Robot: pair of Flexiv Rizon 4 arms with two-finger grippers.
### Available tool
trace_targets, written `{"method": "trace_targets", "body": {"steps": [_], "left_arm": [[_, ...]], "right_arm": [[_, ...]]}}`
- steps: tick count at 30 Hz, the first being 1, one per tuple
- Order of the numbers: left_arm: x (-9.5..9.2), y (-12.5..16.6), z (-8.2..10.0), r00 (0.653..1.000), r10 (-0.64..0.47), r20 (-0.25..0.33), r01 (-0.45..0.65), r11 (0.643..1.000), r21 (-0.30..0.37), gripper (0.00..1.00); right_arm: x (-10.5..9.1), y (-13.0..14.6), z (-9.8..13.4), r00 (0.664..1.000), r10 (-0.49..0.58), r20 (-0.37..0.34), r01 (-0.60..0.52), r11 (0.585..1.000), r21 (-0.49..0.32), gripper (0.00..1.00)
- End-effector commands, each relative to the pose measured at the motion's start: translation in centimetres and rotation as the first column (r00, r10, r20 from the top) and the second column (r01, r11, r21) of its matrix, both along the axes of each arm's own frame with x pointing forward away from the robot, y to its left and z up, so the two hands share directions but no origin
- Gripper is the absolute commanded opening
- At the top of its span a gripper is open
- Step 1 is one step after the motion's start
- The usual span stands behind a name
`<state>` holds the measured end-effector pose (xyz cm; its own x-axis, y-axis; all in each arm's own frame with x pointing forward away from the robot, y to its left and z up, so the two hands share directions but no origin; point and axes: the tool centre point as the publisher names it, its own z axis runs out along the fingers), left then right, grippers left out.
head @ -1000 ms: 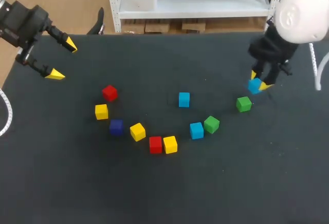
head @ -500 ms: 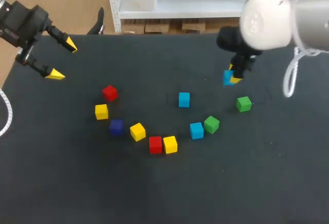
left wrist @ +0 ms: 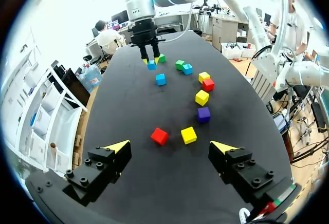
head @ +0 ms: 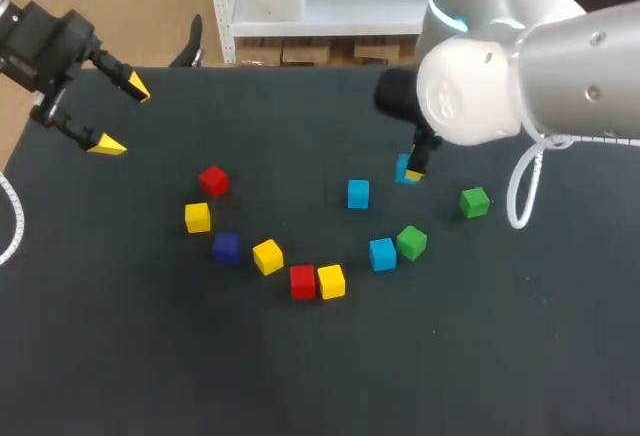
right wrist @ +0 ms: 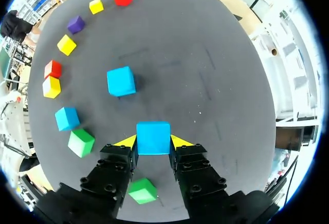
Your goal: Place the blue cubes, place green cubes on the blue cubes, place the yellow cubes on the green cubes, then place the red cubes on the yellow cubes, and place purple cube on the red cubes.
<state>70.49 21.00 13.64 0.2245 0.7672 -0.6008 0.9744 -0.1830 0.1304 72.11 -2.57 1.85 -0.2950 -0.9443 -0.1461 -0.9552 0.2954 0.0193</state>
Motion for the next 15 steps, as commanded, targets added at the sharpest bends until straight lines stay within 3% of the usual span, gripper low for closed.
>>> {"method": "trace_targets", "body": {"steps": [1,15], "left_arm": [[-0.1,0.1,0.0,1.000,-0.001,0.003,0.001,1.000,-0.001,1.00],[-0.1,0.1,0.0,1.000,-0.001,0.003,0.001,1.000,-0.001,1.00]], "right_arm": [[-0.8,0.4,0.0,1.000,0.010,0.010,-0.010,1.000,0.024,0.00],[-2.3,0.5,-0.5,0.990,0.135,0.035,-0.136,0.990,0.046,0.00]]}}
